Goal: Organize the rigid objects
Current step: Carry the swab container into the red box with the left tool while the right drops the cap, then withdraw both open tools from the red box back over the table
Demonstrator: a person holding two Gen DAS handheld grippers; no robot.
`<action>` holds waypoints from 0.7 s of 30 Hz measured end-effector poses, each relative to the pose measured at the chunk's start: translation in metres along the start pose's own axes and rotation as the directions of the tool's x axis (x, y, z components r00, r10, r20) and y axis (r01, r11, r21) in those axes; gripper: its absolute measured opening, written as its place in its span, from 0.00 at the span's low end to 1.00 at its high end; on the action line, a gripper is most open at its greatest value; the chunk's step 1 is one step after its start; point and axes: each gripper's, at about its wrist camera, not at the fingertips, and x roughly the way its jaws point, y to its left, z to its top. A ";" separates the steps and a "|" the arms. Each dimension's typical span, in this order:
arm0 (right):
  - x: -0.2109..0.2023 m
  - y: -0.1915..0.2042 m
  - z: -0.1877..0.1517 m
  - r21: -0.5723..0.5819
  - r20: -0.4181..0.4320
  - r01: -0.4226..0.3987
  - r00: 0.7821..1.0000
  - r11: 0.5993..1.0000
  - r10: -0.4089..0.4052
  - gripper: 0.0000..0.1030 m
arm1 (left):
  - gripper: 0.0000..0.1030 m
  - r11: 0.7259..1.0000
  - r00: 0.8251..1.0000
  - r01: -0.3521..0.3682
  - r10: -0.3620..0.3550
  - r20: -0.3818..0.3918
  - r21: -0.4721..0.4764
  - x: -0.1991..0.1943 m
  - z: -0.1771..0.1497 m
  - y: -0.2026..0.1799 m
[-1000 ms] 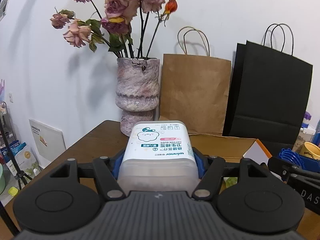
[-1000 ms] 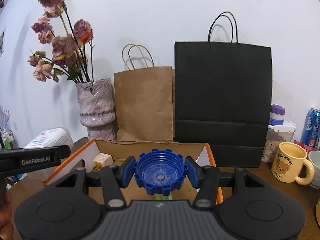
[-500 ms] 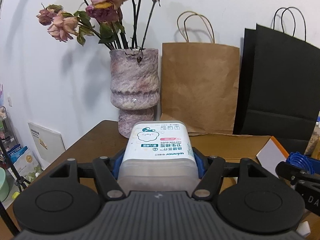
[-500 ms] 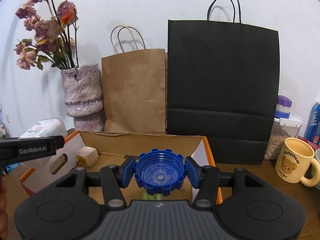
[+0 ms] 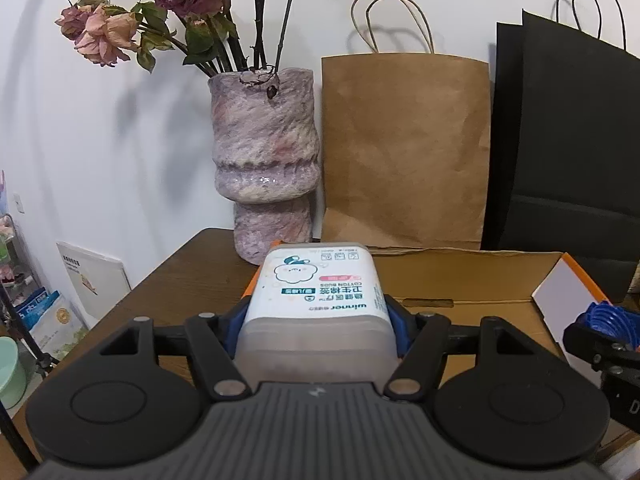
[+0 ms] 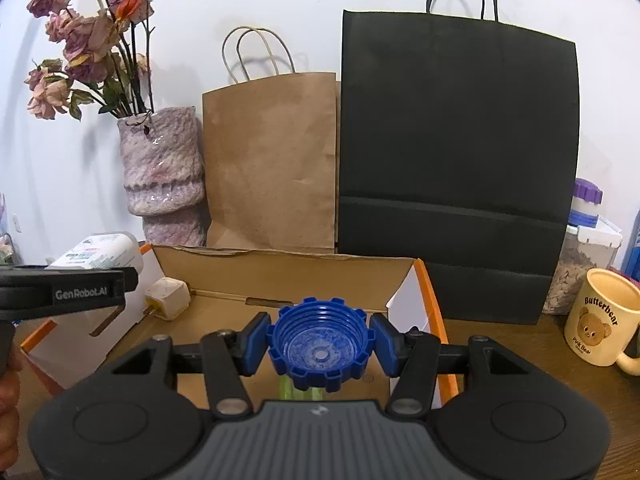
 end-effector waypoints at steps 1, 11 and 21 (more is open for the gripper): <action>0.000 -0.001 0.000 0.007 0.002 0.001 1.000 1.000 -0.001 0.53 | 0.73 1.000 1.000 -0.007 0.007 0.011 0.001 -0.001 0.000 0.000; 0.002 -0.005 -0.001 0.028 0.015 0.041 0.999 0.999 -0.042 1.00 | 1.00 0.998 0.998 -0.061 0.062 0.024 -0.018 0.000 0.003 0.005; 0.000 -0.004 0.001 0.027 -0.002 0.037 0.999 0.999 -0.037 1.00 | 1.00 0.999 0.999 -0.042 0.042 -0.002 -0.022 0.002 0.002 0.004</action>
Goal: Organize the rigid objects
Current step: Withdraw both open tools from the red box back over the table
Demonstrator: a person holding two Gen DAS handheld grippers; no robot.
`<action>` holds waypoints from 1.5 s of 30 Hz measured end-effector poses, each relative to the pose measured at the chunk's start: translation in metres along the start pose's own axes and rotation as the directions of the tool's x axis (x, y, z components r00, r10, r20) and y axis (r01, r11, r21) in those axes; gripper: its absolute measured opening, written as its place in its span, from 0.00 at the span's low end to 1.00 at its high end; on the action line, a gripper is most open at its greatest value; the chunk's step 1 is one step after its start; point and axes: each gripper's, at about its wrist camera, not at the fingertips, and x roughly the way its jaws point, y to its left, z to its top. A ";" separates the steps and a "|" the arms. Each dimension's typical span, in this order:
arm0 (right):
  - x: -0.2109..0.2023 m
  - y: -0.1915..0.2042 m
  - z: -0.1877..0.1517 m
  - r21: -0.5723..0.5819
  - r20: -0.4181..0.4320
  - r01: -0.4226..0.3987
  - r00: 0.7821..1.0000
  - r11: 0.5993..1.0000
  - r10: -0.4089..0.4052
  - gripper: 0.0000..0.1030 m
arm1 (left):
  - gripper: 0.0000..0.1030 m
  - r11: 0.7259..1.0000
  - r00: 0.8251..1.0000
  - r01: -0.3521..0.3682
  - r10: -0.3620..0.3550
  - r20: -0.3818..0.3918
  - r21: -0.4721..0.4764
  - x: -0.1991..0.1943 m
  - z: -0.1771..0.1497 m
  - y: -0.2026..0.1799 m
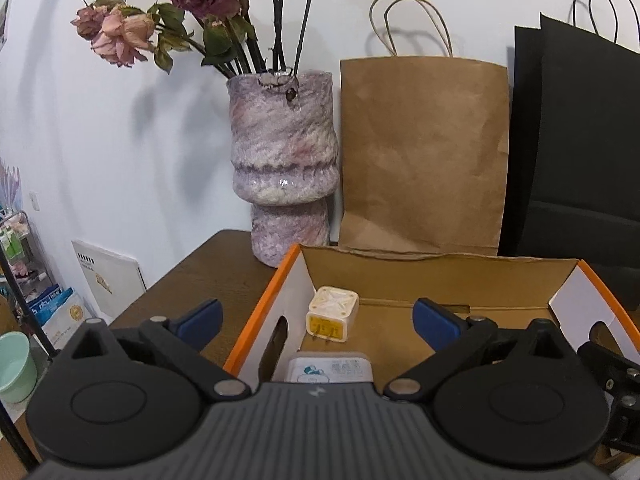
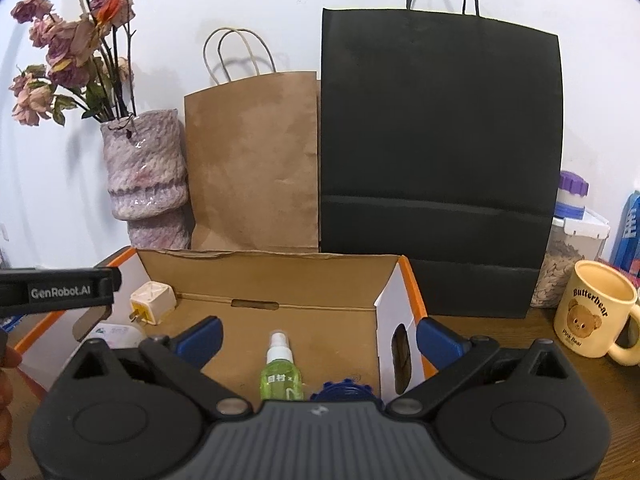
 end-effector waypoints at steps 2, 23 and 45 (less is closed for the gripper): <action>-0.004 0.001 0.001 -0.008 0.008 0.005 1.000 1.000 -0.005 1.00 | 1.00 1.000 1.000 0.003 -0.003 0.001 -0.004 -0.002 -0.001 0.001; -0.091 -0.023 -0.022 -0.035 0.058 0.020 0.998 0.999 -0.018 1.00 | 1.00 0.998 0.996 0.047 -0.043 0.084 -0.046 -0.083 -0.023 0.022; -0.170 -0.046 -0.091 -0.056 0.027 0.004 1.000 0.998 -0.003 1.00 | 1.00 0.996 0.995 0.093 -0.093 0.044 0.003 -0.153 -0.090 0.036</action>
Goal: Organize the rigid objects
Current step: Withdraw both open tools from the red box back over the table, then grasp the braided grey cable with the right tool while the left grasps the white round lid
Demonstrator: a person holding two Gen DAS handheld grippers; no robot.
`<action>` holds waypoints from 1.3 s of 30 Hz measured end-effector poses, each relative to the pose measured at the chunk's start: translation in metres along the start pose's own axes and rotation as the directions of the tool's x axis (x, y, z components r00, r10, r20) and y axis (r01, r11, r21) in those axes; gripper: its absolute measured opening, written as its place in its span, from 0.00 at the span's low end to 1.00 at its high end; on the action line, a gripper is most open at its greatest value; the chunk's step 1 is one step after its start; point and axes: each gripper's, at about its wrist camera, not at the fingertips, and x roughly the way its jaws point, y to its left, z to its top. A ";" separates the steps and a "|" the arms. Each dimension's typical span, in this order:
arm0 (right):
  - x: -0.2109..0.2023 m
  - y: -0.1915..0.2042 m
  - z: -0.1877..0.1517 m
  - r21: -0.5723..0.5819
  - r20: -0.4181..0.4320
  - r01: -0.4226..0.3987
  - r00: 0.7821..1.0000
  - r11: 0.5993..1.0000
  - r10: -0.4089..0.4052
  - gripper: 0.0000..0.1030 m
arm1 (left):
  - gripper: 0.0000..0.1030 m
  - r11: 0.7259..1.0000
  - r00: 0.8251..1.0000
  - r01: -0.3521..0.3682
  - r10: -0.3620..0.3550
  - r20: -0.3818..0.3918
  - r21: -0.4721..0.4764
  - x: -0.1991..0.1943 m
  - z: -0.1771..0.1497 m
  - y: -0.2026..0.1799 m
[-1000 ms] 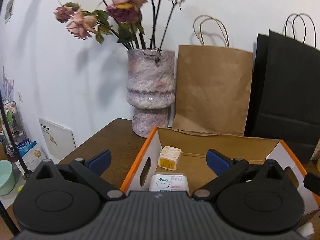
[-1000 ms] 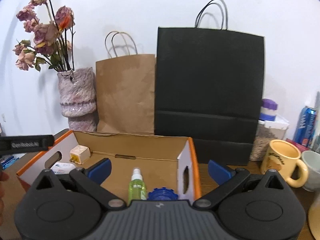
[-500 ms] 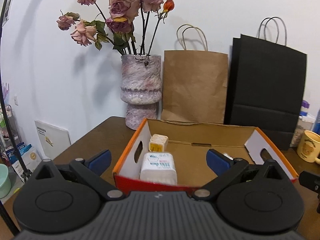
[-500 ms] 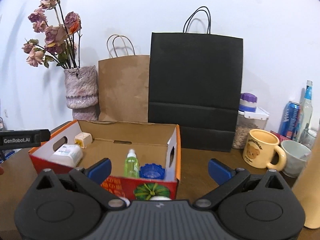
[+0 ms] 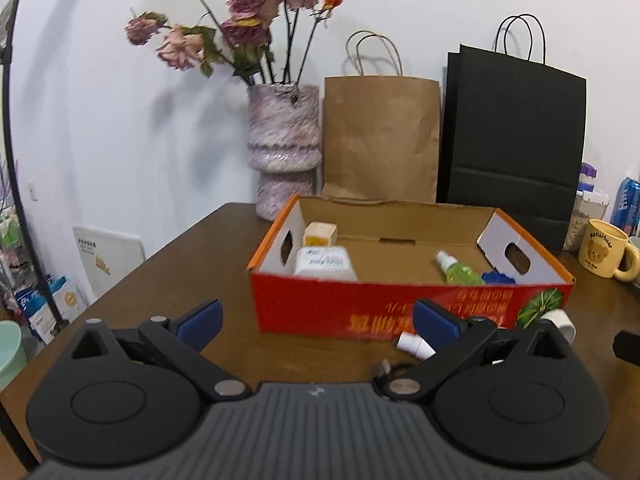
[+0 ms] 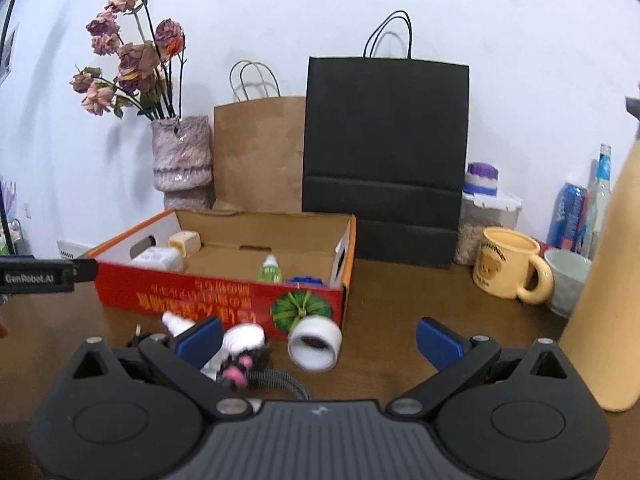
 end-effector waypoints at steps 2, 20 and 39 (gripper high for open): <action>-0.003 0.001 -0.009 -0.001 -0.027 -0.007 1.000 1.000 0.007 1.00 | 1.00 1.000 1.000 -0.001 0.001 -0.011 -0.006 -0.006 -0.005 0.007; 0.042 0.029 -0.032 -0.040 -0.209 -0.107 0.973 0.993 0.097 1.00 | 1.00 0.996 0.984 0.082 -0.077 -0.158 0.026 -0.002 -0.026 0.020; 0.062 0.052 -0.029 -0.089 -0.188 -0.092 0.979 0.992 0.074 0.85 | 1.00 0.997 0.976 0.076 -0.069 -0.206 0.022 0.008 -0.029 0.020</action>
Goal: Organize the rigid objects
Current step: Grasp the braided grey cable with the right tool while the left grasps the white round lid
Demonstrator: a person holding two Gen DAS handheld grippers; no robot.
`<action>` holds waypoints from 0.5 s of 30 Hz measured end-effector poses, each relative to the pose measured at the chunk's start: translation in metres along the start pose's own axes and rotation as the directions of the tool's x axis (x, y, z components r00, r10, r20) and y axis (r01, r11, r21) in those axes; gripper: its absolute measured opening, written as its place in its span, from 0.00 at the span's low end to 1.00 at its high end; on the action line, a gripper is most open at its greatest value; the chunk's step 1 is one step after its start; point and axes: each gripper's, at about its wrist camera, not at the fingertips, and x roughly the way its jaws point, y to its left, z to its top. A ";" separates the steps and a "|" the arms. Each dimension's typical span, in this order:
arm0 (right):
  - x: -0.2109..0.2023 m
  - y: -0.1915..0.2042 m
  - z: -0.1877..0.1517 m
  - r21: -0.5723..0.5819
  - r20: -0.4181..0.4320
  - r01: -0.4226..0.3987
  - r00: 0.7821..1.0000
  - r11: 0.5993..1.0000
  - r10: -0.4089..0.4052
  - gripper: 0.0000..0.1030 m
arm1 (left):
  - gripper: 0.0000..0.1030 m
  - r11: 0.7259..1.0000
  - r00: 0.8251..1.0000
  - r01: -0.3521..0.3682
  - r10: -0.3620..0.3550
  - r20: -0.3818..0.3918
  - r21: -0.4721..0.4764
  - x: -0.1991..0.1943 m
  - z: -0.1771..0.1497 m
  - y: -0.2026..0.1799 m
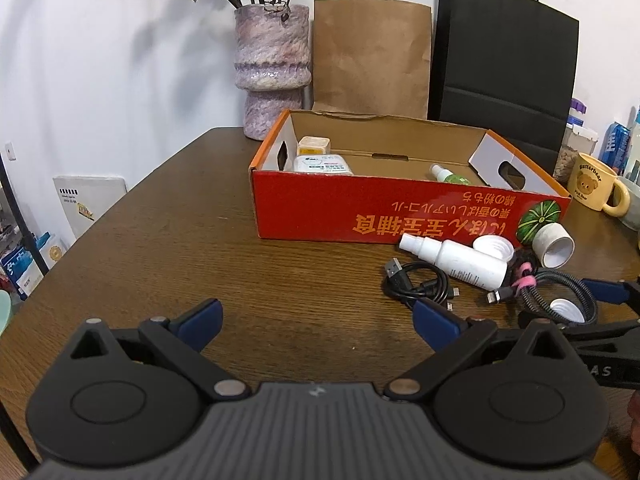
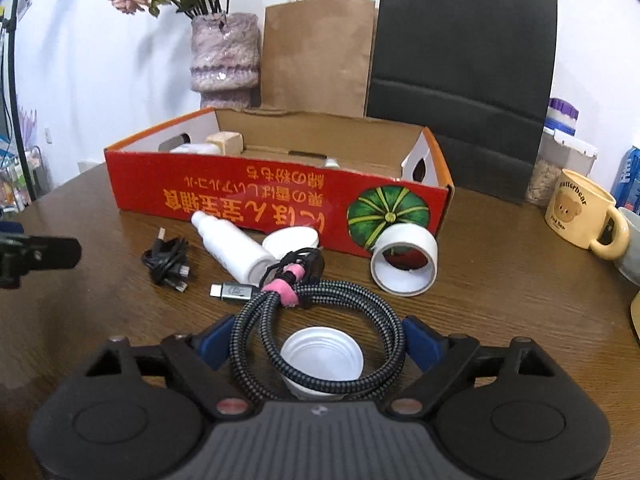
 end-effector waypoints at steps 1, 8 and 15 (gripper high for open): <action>-0.002 0.000 0.000 0.001 0.008 0.002 1.000 1.000 -0.002 0.85 | 1.00 1.000 1.000 0.000 0.000 0.003 -0.001 0.000 0.000 0.000; -0.026 -0.008 0.003 0.019 0.068 0.004 0.998 1.000 -0.005 0.84 | 1.00 1.000 1.000 -0.006 0.006 0.014 -0.006 0.000 -0.001 -0.002; -0.058 -0.039 0.005 0.077 0.142 0.026 0.989 0.997 -0.036 0.85 | 1.00 1.000 0.999 0.005 -0.005 0.034 0.017 -0.009 0.000 -0.026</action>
